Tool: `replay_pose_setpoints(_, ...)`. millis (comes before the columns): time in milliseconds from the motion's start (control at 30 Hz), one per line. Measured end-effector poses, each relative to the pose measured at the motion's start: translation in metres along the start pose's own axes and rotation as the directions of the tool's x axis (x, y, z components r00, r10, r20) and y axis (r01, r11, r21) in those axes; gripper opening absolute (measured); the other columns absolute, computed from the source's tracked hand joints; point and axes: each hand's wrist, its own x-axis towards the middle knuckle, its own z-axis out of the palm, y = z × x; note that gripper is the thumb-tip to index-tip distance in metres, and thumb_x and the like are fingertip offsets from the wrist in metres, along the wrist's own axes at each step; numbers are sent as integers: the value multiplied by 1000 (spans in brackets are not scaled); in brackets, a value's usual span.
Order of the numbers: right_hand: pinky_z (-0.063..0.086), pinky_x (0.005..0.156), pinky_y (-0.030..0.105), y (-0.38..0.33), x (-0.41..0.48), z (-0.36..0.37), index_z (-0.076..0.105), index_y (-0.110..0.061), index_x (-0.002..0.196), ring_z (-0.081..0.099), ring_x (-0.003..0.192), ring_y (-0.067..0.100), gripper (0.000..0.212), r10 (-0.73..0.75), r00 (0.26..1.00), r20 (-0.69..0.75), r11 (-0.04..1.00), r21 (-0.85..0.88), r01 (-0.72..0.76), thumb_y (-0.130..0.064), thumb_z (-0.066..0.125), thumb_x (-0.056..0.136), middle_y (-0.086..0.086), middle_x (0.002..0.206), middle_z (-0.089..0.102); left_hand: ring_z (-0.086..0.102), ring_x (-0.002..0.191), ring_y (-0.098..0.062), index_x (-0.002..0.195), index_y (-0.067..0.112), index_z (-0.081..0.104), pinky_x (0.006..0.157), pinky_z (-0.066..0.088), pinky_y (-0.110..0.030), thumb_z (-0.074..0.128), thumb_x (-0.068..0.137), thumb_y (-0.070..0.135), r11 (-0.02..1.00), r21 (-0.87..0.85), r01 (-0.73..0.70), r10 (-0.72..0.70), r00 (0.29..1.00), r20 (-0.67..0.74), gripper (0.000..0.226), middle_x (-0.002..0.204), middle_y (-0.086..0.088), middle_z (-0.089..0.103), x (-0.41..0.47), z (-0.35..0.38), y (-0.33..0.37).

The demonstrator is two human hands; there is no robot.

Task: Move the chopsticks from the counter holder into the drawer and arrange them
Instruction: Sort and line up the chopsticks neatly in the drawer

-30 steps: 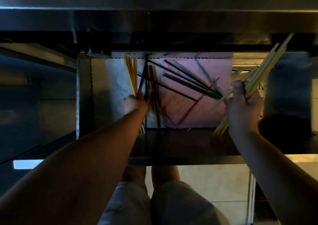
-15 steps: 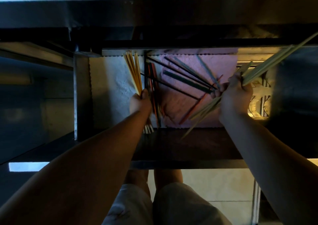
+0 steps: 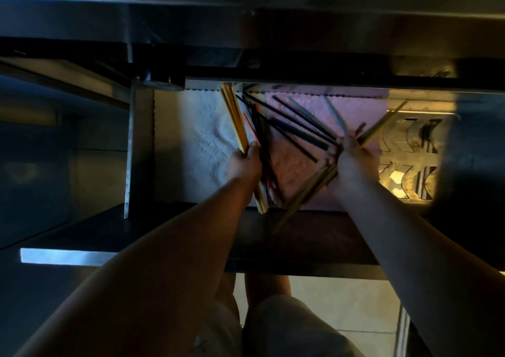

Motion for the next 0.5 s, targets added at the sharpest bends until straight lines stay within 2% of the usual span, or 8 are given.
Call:
replay_pose_setpoints(67,36,37,17,4,-3,11,54,-15,82,36,31,7,26,113,991,68,993,9,-114,-35,49,97,-5,45,46,69,91,-31,95,10,62,80,55,-40,50,98,38,999,-54,3,-1,1000,29,30,102,-15,70,2,-8,-3)
replay_pose_setpoints(133,32,34,14,8,-8,22,53,-15,79,33,29,6,27,231,959,164,973,-48,-226,-34,49,98,-6,42,43,69,65,-21,84,17,55,58,53,-31,48,100,32,993,-112,45,-37,997,73,23,85,-8,69,3,-22,-4)
replay_pose_setpoints(200,29,33,12,13,-15,33,52,-15,75,32,29,4,29,311,917,248,947,-161,-278,-32,49,98,-7,42,43,58,45,-12,85,16,53,43,48,-24,48,100,30,990,-122,68,-55,993,107,21,73,-4,62,3,-43,-5)
replay_pose_setpoints(233,28,32,12,17,-20,40,52,-15,74,32,30,4,30,345,897,278,931,-220,-290,-33,50,97,-6,43,43,54,43,-10,89,15,55,40,47,-22,49,100,30,993,-98,62,-51,993,103,20,72,-3,60,3,-55,-5)
replay_pose_setpoints(333,27,32,12,30,-34,65,54,-15,75,31,31,5,31,427,838,339,884,-352,-308,-34,48,98,-4,47,43,49,48,-8,102,14,59,41,43,-24,51,98,36,996,-78,38,-31,996,89,24,75,-1,56,7,-91,-6)
replay_pose_setpoints(500,29,34,13,66,-49,110,56,-14,76,35,33,5,29,477,794,378,789,-582,-196,-29,46,99,-3,56,46,47,55,-9,112,17,55,48,43,-24,46,99,39,995,-67,74,-66,992,109,27,83,-2,54,22,-137,-8)
